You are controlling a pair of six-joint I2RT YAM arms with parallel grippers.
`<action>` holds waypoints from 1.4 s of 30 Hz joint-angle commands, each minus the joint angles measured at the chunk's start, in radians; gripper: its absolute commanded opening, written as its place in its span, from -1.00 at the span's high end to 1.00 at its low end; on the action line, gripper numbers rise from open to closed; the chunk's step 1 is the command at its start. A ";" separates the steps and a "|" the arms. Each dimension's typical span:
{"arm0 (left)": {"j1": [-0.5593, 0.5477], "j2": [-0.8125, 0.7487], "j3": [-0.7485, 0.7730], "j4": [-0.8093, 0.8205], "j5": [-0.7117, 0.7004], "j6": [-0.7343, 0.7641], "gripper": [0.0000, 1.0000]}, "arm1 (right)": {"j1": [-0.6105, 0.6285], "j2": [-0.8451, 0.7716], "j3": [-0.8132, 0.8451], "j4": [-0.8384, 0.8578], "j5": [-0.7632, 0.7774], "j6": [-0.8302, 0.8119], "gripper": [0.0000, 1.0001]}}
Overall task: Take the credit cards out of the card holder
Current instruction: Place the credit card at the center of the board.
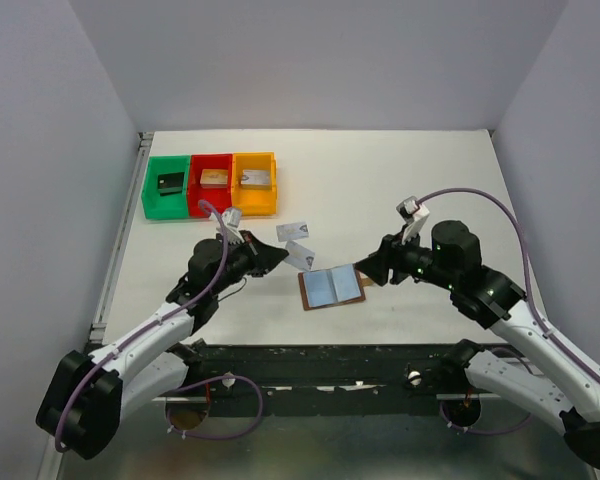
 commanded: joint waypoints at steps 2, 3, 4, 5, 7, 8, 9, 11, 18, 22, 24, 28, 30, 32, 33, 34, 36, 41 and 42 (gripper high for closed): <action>0.006 0.062 -0.082 0.151 -0.448 -0.215 1.00 | -0.002 -0.018 -0.081 0.076 0.160 0.084 -0.11; 0.007 0.093 -0.085 0.186 -0.465 -0.225 1.00 | -0.002 -0.013 -0.088 0.084 0.149 0.092 -0.11; 0.007 0.120 -0.090 0.226 -0.480 -0.231 1.00 | -0.001 -0.007 -0.092 0.091 0.137 0.101 -0.11; 0.009 0.153 -0.088 0.253 -0.500 -0.238 1.00 | -0.002 -0.002 -0.095 0.099 0.127 0.106 -0.10; 0.007 0.221 -0.087 0.306 -0.534 -0.249 1.00 | -0.001 0.007 -0.111 0.122 0.110 0.124 -0.10; 0.009 0.254 -0.088 0.344 -0.548 -0.254 1.00 | -0.002 0.013 -0.114 0.126 0.104 0.126 -0.10; 0.012 0.295 -0.090 0.377 -0.559 -0.258 1.00 | -0.002 0.011 -0.115 0.128 0.101 0.130 -0.10; 0.021 0.373 -0.090 0.444 -0.548 -0.281 1.00 | -0.004 0.011 -0.124 0.131 0.092 0.135 -0.09; 0.023 0.552 -0.096 0.636 -0.522 -0.331 1.00 | -0.002 -0.004 -0.152 0.125 0.110 0.133 -0.09; 0.021 0.598 -0.085 0.676 -0.499 -0.344 1.00 | -0.002 0.001 -0.149 0.113 0.123 0.126 -0.09; 0.018 0.616 -0.090 0.702 -0.491 -0.354 1.00 | -0.002 0.005 -0.149 0.114 0.127 0.124 -0.09; -0.006 0.641 -0.104 0.724 -0.496 -0.360 1.00 | -0.002 0.024 -0.149 0.114 0.129 0.123 -0.09; -0.019 0.662 -0.107 0.737 -0.496 -0.364 1.00 | -0.002 0.034 -0.147 0.114 0.124 0.126 -0.09; -0.026 0.688 -0.105 0.748 -0.490 -0.369 1.00 | -0.002 0.042 -0.144 0.114 0.120 0.126 -0.09; -0.028 0.699 -0.105 0.750 -0.488 -0.370 1.00 | -0.002 0.045 -0.144 0.116 0.118 0.127 -0.09; -0.029 0.707 -0.107 0.753 -0.487 -0.370 1.00 | -0.002 0.045 -0.144 0.116 0.120 0.126 -0.09; -0.032 0.714 -0.105 0.747 -0.493 -0.370 1.00 | -0.002 0.045 -0.144 0.114 0.121 0.124 -0.09; -0.032 0.710 -0.085 0.679 -0.496 -0.357 1.00 | -0.002 0.045 -0.146 0.110 0.121 0.126 -0.09; -0.034 0.711 -0.081 0.670 -0.494 -0.355 1.00 | -0.002 0.045 -0.144 0.108 0.123 0.126 -0.09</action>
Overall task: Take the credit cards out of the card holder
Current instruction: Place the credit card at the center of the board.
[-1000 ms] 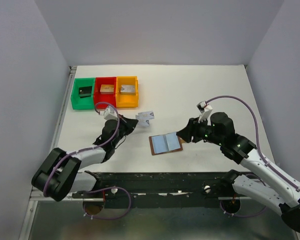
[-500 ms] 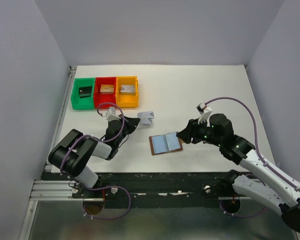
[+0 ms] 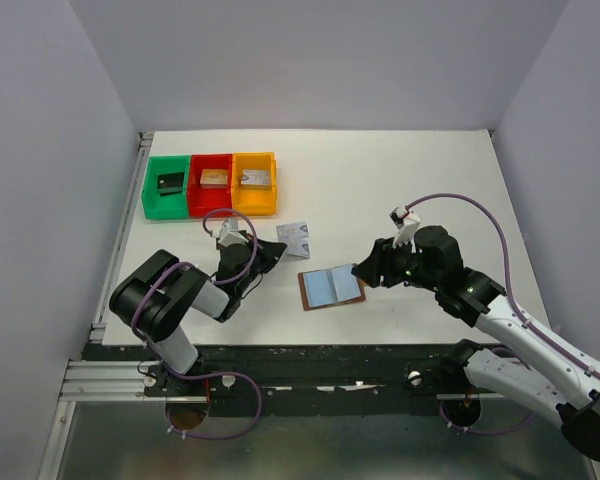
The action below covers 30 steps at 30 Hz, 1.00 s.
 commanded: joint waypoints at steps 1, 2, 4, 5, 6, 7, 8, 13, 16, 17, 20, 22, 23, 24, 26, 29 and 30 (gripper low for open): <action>-0.008 0.002 0.018 -0.021 -0.007 0.000 1.00 | -0.002 0.000 -0.001 0.000 0.023 0.001 -0.09; -0.006 0.007 0.021 -0.030 -0.007 0.000 1.00 | -0.002 0.000 0.000 -0.003 0.023 -0.002 -0.09; -0.014 0.011 0.023 -0.044 -0.007 0.002 1.00 | -0.002 0.002 0.003 -0.006 0.028 -0.004 -0.09; -0.015 0.013 0.023 -0.048 -0.004 0.005 1.00 | -0.002 0.002 0.003 -0.008 0.026 -0.005 -0.09; -0.017 0.014 0.023 -0.052 -0.007 0.006 0.96 | -0.004 0.000 0.005 -0.009 0.029 -0.008 -0.09; -0.018 0.016 0.020 -0.055 -0.005 0.008 0.91 | -0.001 0.003 0.005 -0.011 0.031 -0.008 -0.09; -0.017 0.017 0.020 -0.058 -0.005 0.011 0.84 | -0.001 0.005 0.008 -0.014 0.034 -0.010 -0.09; -0.018 -0.009 0.021 -0.113 -0.008 0.031 0.52 | -0.002 0.014 0.012 -0.025 0.034 -0.016 -0.10; -0.018 -0.044 0.023 -0.159 -0.021 0.043 0.34 | -0.001 0.012 0.014 -0.029 0.037 -0.017 -0.10; -0.015 -0.059 0.023 -0.182 -0.027 0.049 0.29 | -0.001 0.011 0.014 -0.031 0.037 -0.019 -0.10; -0.009 -0.098 0.031 -0.252 -0.044 0.071 0.19 | -0.002 0.009 0.014 -0.034 0.041 -0.019 -0.09; 0.000 -0.125 0.040 -0.294 -0.048 0.084 0.12 | -0.002 0.006 0.013 -0.037 0.045 -0.019 -0.10; 0.003 -0.137 0.046 -0.314 -0.048 0.092 0.09 | -0.002 0.005 0.013 -0.040 0.043 -0.017 -0.10; 0.006 -0.150 0.052 -0.337 -0.050 0.101 0.06 | -0.002 0.005 0.011 -0.042 0.046 -0.017 -0.10; 0.011 -0.177 0.064 -0.386 -0.057 0.120 0.00 | -0.002 0.003 0.009 -0.045 0.054 -0.019 -0.10; 0.014 -0.208 0.096 -0.473 -0.074 0.156 -0.05 | -0.002 0.006 0.008 -0.048 0.063 -0.017 -0.10; 0.014 -0.216 0.104 -0.513 -0.085 0.173 -0.08 | -0.002 0.008 0.008 -0.048 0.071 -0.016 -0.10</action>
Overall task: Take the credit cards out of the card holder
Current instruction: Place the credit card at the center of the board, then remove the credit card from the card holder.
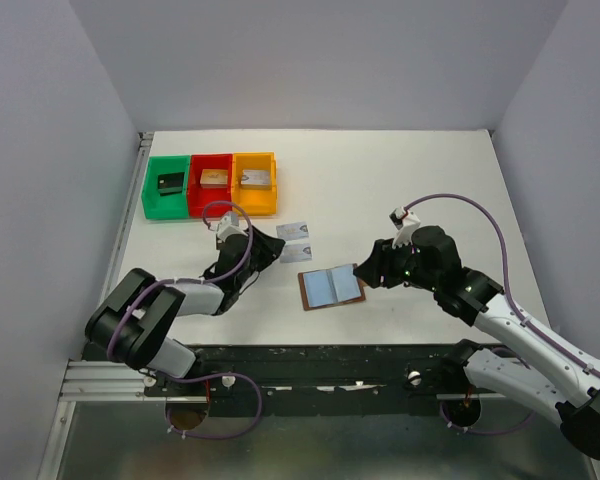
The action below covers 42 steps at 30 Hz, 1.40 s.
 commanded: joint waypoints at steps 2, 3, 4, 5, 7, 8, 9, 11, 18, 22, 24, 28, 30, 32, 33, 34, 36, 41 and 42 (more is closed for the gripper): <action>0.009 -0.071 0.075 -0.239 -0.085 0.101 -0.12 | -0.002 0.004 0.009 -0.037 0.091 -0.004 -0.11; 0.009 -0.085 0.089 -0.290 -0.105 0.116 -0.15 | -0.002 0.011 0.011 -0.054 0.140 0.004 -0.11; 0.009 -0.106 0.112 -0.342 -0.122 0.131 -0.16 | -0.002 0.020 0.014 -0.073 0.189 0.019 -0.11; 0.009 -0.128 0.136 -0.411 -0.143 0.160 -0.18 | -0.002 0.031 0.017 -0.085 0.220 0.021 -0.11; 0.005 -0.166 0.193 -0.535 -0.179 0.218 -0.21 | -0.005 0.063 0.025 -0.111 0.238 0.018 -0.16; -0.004 -0.189 0.222 -0.584 -0.202 0.243 -0.23 | -0.015 0.091 0.034 -0.129 0.237 0.021 -0.18; -0.015 -0.209 0.239 -0.629 -0.229 0.268 -0.26 | -0.019 0.118 0.042 -0.142 0.229 0.031 -0.18; -0.043 -0.252 0.258 -0.680 -0.275 0.301 -0.34 | -0.038 0.186 0.046 -0.143 0.217 0.051 -0.19; -0.081 -0.386 0.255 -0.856 -0.254 0.228 -0.99 | -0.117 0.329 0.031 -0.090 0.189 0.085 -0.23; -0.077 -0.484 0.197 -0.832 -0.174 0.217 -0.98 | -0.156 0.390 0.037 -0.068 0.151 0.080 -0.23; -0.077 -0.534 0.142 -0.759 -0.128 0.228 -0.98 | -0.163 0.419 0.042 -0.058 0.117 0.076 -0.22; -0.077 -0.588 0.078 -0.683 -0.084 0.240 -0.95 | -0.171 0.474 0.051 -0.047 0.100 0.068 -0.12; -0.077 -0.590 0.086 -0.703 -0.076 0.245 -0.93 | -0.179 0.490 0.043 -0.030 0.085 0.074 -0.07; -0.077 -0.578 0.097 -0.712 -0.053 0.259 -0.91 | -0.180 0.502 0.032 -0.008 0.065 0.077 -0.01; -0.075 -0.571 0.100 -0.712 -0.041 0.262 -0.89 | -0.182 0.510 0.032 0.001 0.060 0.079 0.03; -0.077 -0.565 0.104 -0.708 -0.029 0.266 -0.89 | -0.183 0.517 0.031 0.004 0.057 0.079 0.06; -0.077 -0.553 0.112 -0.703 -0.006 0.274 -0.87 | -0.188 0.531 0.028 0.019 0.048 0.082 0.11; -0.075 -0.533 0.118 -0.701 0.016 0.280 -0.85 | -0.199 0.548 0.017 0.042 0.030 0.087 0.25; -0.077 -0.532 0.118 -0.700 0.018 0.282 -0.85 | -0.202 0.551 0.016 0.044 0.027 0.087 0.26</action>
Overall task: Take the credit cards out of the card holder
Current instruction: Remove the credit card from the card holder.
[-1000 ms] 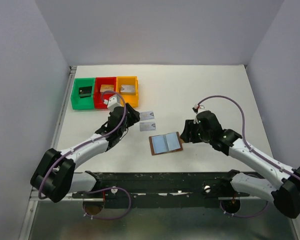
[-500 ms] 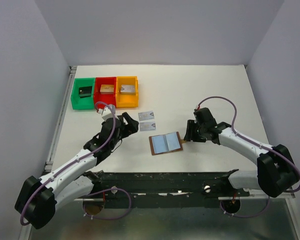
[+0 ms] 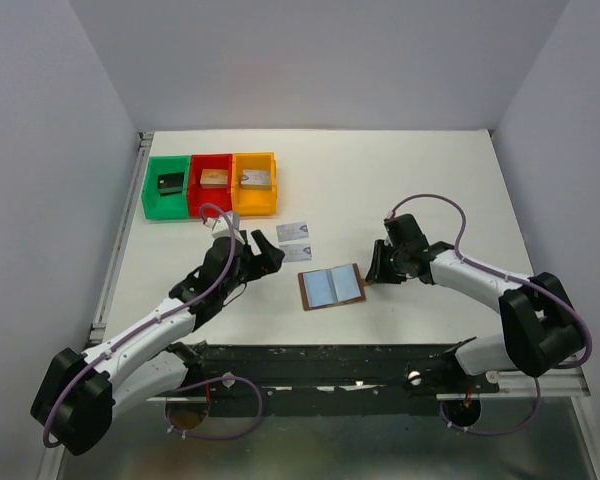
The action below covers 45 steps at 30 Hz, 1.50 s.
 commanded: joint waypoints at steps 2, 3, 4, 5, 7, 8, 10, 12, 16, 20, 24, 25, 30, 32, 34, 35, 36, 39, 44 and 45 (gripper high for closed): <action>0.002 0.016 0.022 0.024 0.056 0.024 -0.85 | -0.015 0.019 -0.012 0.052 -0.031 0.008 0.35; 0.002 0.019 0.022 0.028 0.061 0.024 -0.84 | -0.016 0.021 -0.012 0.055 -0.034 0.006 0.45; 0.002 0.022 0.020 0.034 0.068 0.030 -0.83 | -0.018 0.023 -0.010 0.058 -0.036 0.005 0.52; 0.002 0.027 0.020 0.040 0.081 0.033 -0.81 | -0.018 0.024 -0.010 0.058 -0.042 0.002 0.62; 0.000 0.039 0.023 0.060 0.119 0.053 -0.75 | -0.019 0.020 -0.006 0.050 -0.052 -0.001 0.82; 0.000 0.053 0.026 0.069 0.140 0.061 -0.74 | -0.018 0.010 -0.004 0.046 -0.060 -0.004 0.91; -0.006 0.091 0.043 0.086 0.215 0.088 -0.70 | -0.018 -0.028 -0.010 0.037 -0.066 -0.010 0.99; -0.020 0.146 0.072 0.104 0.286 0.120 -0.68 | -0.018 -0.081 -0.015 0.029 -0.104 -0.035 0.99; -0.067 0.283 0.160 0.121 0.430 0.183 -0.64 | -0.018 -0.169 -0.021 0.013 -0.204 -0.064 0.99; -0.110 0.398 0.253 0.101 0.519 0.235 -0.56 | -0.018 -0.227 -0.032 0.009 -0.278 -0.067 0.99; -0.120 0.474 0.318 0.086 0.571 0.258 -0.55 | -0.018 -0.263 -0.033 -0.002 -0.301 -0.070 0.99; -0.121 0.494 0.338 0.077 0.588 0.268 -0.54 | -0.018 -0.273 -0.033 0.001 -0.310 -0.069 0.99; -0.140 0.609 0.417 0.023 0.645 0.303 -0.49 | -0.016 -0.290 -0.029 0.009 -0.338 -0.064 0.99; -0.149 0.642 0.445 0.002 0.653 0.311 -0.49 | -0.018 -0.289 -0.030 0.007 -0.338 -0.066 0.99; -0.158 0.663 0.460 -0.012 0.645 0.320 -0.48 | -0.018 -0.289 -0.033 0.010 -0.345 -0.064 0.99; -0.164 0.672 0.468 -0.021 0.641 0.324 -0.48 | -0.019 -0.290 -0.036 0.013 -0.348 -0.064 0.99; -0.169 0.680 0.476 -0.026 0.636 0.331 -0.49 | -0.018 -0.293 -0.039 0.020 -0.353 -0.058 0.99; -0.178 0.702 0.494 -0.057 0.628 0.340 -0.49 | -0.018 -0.307 -0.050 0.027 -0.361 -0.050 0.99; -0.190 0.729 0.519 -0.084 0.613 0.349 -0.49 | -0.018 -0.321 -0.058 0.038 -0.382 -0.040 0.99; -0.192 0.731 0.522 -0.086 0.611 0.349 -0.49 | -0.018 -0.324 -0.062 0.044 -0.393 -0.035 0.99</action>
